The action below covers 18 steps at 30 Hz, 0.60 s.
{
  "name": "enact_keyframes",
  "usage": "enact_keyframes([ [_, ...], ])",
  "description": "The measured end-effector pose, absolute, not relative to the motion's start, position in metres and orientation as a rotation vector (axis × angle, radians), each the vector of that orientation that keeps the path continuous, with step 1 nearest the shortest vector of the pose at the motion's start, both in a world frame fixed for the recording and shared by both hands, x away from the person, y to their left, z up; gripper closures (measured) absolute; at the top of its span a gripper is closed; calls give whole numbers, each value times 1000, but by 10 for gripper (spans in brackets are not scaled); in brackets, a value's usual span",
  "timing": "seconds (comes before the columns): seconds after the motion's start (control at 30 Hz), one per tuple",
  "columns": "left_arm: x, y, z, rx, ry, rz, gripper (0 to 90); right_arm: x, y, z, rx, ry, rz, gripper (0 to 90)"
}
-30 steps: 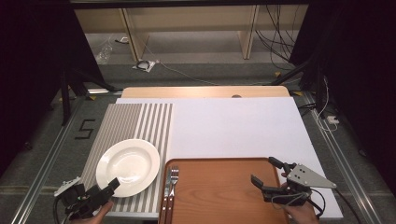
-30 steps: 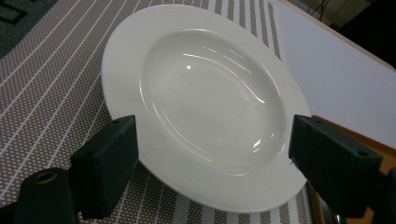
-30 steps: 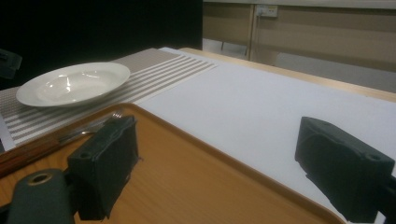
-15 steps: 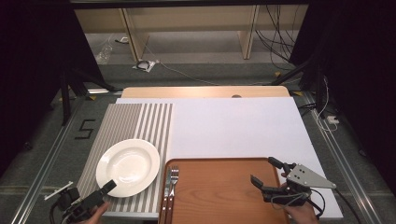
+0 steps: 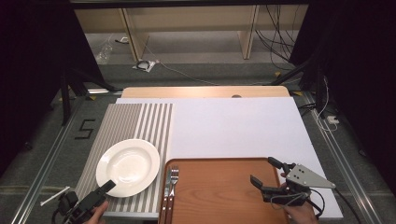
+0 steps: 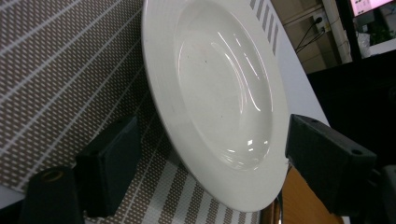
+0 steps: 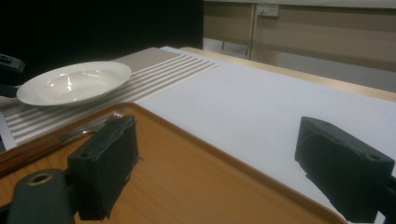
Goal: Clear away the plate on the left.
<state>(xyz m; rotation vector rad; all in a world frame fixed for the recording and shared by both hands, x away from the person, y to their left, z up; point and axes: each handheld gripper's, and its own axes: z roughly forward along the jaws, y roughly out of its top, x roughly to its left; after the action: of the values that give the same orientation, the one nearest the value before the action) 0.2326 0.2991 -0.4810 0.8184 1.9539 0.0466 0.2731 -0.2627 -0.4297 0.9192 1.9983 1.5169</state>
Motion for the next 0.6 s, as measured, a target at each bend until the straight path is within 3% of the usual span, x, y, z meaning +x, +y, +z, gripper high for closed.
enact_keyframes([
  [0.2,233,296,-488,748,1943,-37,216,273,-262,-430,918,2001,1515,141],
  [0.6,234,283,-497,655,1947,-76,316,273,-262,-430,918,2004,1512,141],
])
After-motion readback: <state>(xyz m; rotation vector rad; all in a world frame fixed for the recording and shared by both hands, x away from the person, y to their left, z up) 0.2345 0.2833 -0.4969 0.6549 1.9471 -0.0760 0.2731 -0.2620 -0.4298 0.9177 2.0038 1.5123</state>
